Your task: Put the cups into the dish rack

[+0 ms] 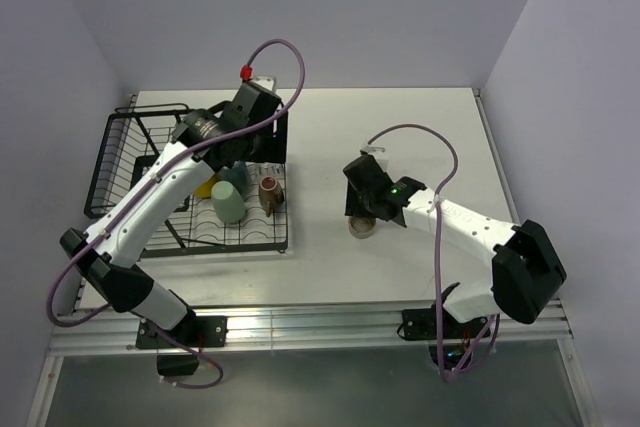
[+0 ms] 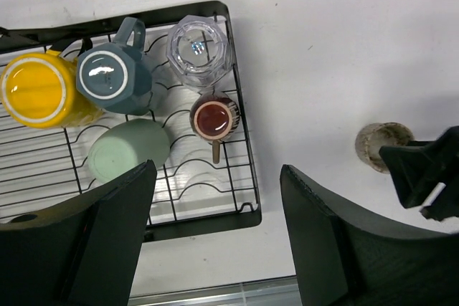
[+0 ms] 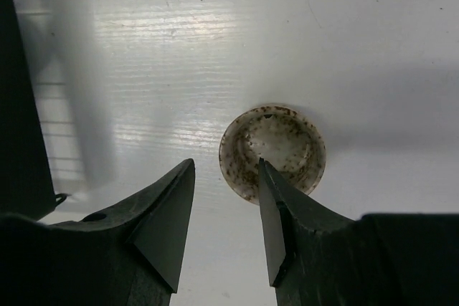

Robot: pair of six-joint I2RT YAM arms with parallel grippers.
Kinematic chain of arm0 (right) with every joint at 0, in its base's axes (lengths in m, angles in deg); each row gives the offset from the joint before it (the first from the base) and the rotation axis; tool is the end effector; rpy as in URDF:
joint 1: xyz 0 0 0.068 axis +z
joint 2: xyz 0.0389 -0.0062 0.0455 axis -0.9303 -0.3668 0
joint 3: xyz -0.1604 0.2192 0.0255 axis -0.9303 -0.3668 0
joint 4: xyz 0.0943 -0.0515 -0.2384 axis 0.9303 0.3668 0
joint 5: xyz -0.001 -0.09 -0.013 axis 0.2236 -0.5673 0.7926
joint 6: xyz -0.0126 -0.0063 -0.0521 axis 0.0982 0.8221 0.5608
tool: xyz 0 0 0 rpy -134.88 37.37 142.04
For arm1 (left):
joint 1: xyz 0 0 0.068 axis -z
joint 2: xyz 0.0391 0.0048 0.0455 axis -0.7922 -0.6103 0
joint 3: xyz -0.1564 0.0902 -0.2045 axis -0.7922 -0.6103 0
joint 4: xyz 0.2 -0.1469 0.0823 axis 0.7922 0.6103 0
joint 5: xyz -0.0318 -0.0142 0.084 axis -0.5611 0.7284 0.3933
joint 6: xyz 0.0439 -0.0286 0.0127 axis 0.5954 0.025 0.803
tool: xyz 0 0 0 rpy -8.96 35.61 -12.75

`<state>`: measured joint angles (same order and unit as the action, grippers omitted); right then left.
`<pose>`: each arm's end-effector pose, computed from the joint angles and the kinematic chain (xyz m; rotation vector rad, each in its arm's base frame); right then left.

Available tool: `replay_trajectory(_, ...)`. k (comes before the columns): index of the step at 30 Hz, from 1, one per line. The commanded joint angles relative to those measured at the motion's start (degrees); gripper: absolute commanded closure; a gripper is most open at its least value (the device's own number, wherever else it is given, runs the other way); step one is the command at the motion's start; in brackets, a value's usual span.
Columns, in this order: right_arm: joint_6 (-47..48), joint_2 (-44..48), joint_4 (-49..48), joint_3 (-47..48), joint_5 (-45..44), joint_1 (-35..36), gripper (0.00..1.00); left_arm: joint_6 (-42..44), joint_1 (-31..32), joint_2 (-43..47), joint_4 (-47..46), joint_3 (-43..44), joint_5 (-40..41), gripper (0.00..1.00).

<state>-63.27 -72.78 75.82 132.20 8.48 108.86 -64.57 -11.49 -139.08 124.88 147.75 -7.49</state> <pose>0.2173 0.1729 0.2340 0.0357 2.4871 0.2574 0.2394 -0.1900 0.4134 0.0958 2.3551 -0.1229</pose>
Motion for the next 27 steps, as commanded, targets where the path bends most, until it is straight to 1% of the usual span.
replay_trajectory(1, -1.3, -1.7, -0.3, -0.3, -4.2, 1.1, 0.52, 0.7, 0.1, 3.3, -2.2, 1.3, -1.4, 0.24)
replay_trajectory(12, -1.5, -6.8, -4.6, -3.0, -2.4, 1.7, 0.52, 0.7, 0.1, 3.6, -2.9, 0.0, -1.3, 0.23)
replay_trajectory(21, -1.0, -11.4, -6.6, -2.6, -1.5, 2.2, 0.54, 0.5, 0.1, 3.7, -3.1, -1.3, -1.2, 0.23)
replay_trajectory(27, -1.0, -11.8, -6.2, -2.1, -2.0, 2.5, 0.55, 0.6, 0.1, 3.4, -3.3, -2.1, -0.9, 0.23)
